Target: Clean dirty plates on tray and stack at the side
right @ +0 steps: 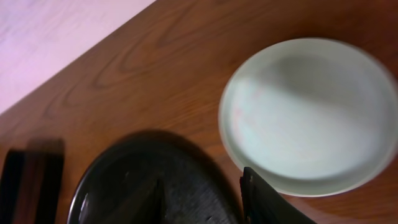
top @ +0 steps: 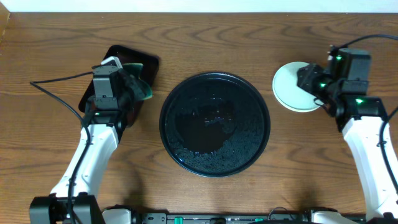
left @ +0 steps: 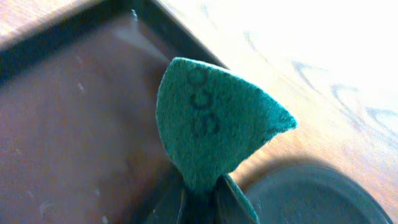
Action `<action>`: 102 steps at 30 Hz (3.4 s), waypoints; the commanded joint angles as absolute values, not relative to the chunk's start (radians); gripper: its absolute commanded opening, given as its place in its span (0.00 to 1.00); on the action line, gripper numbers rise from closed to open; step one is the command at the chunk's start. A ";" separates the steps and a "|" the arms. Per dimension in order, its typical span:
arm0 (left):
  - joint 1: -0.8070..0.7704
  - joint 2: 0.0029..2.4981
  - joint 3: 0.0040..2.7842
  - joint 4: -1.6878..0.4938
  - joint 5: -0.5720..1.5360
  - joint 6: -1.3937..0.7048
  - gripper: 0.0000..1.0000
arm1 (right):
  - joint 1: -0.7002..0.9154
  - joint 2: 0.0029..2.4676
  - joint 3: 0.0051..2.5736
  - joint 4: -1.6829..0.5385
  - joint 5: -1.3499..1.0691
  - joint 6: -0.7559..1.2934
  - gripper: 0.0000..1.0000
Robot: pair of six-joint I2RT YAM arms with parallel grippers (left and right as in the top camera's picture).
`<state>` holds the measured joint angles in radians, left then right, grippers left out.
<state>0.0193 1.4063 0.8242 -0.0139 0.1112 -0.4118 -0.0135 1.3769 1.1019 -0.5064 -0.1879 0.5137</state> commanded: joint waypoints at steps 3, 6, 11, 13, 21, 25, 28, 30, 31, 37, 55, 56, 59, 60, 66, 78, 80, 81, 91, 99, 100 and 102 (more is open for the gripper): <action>0.047 1.497 0.822 0.110 -0.026 -0.332 0.11 | 0.084 1.368 1.100 -0.505 -0.163 0.488 0.40; 0.078 1.566 0.822 0.182 -0.039 -0.308 0.11 | 0.119 1.368 1.100 -0.506 -0.161 0.488 0.40; 0.129 1.643 0.822 0.247 -0.038 -0.308 0.17 | 0.171 1.368 1.100 -0.510 -0.161 0.480 0.40; 0.133 1.647 0.822 0.244 -0.038 -0.308 0.58 | 0.187 1.368 1.100 -0.509 -0.160 0.466 0.41; 0.132 1.565 0.822 0.238 0.135 -0.308 0.75 | 0.228 1.366 1.100 -0.509 -0.146 0.409 0.41; 0.132 1.451 0.822 0.173 0.150 -0.352 0.75 | 0.237 1.343 1.100 -0.511 -0.146 0.387 0.41; 0.132 1.333 0.822 0.069 0.150 -0.448 0.75 | 0.238 1.302 1.100 -0.513 -0.147 0.387 0.39; 0.132 1.262 0.822 -0.003 0.150 -0.503 0.75 | 0.243 1.266 1.100 -0.520 -0.147 0.387 0.37; 0.132 1.237 0.822 -0.032 0.150 -0.507 0.75 | 0.250 1.250 1.100 -0.526 -0.147 0.387 0.36; 0.133 1.155 0.822 -0.144 0.150 -0.507 0.76 | 0.377 1.172 1.100 -0.589 -0.147 0.360 0.43; 0.133 1.158 0.822 -0.209 0.149 -0.507 0.76 | 0.540 1.167 1.100 -0.632 -0.173 0.395 0.99; 0.133 1.158 0.822 -0.209 0.149 -0.507 0.76 | 0.540 1.167 1.100 -0.633 -0.174 0.395 0.99; 0.133 1.158 0.822 -0.209 0.149 -0.507 0.77 | 0.540 1.167 1.100 -0.632 -0.182 0.395 0.99; 0.133 1.158 0.822 -0.209 0.149 -0.507 0.76 | 0.538 1.167 1.100 -0.632 -0.182 0.395 0.99; 0.133 1.158 0.822 -0.209 0.149 -0.507 0.77 | 0.535 1.167 1.100 -0.607 -0.181 0.360 0.99; 0.133 1.158 0.822 -0.209 0.149 -0.507 0.77 | 0.535 1.163 1.100 -0.558 -0.177 0.279 0.99; 0.133 1.158 0.822 -0.209 0.149 -0.507 0.77 | 0.535 1.162 1.100 -0.558 -0.160 0.263 0.99; 0.133 1.158 0.822 -0.209 0.149 -0.507 0.77 | 0.535 1.162 1.100 -0.560 -0.148 0.260 0.99; 0.133 1.158 0.822 -0.209 0.149 -0.507 0.77 | 0.533 1.086 1.057 -0.574 -0.078 0.174 0.99; 0.133 1.158 0.822 -0.209 0.149 -0.507 0.77 | 0.497 0.923 0.785 -0.379 -0.068 0.159 0.99; 0.133 1.158 0.822 -0.209 0.149 -0.507 0.77 | 0.493 0.899 0.739 -0.331 -0.068 0.159 0.99; 0.133 1.158 0.822 -0.209 0.149 -0.507 0.77 | 0.485 0.833 0.632 -0.218 -0.068 0.159 0.99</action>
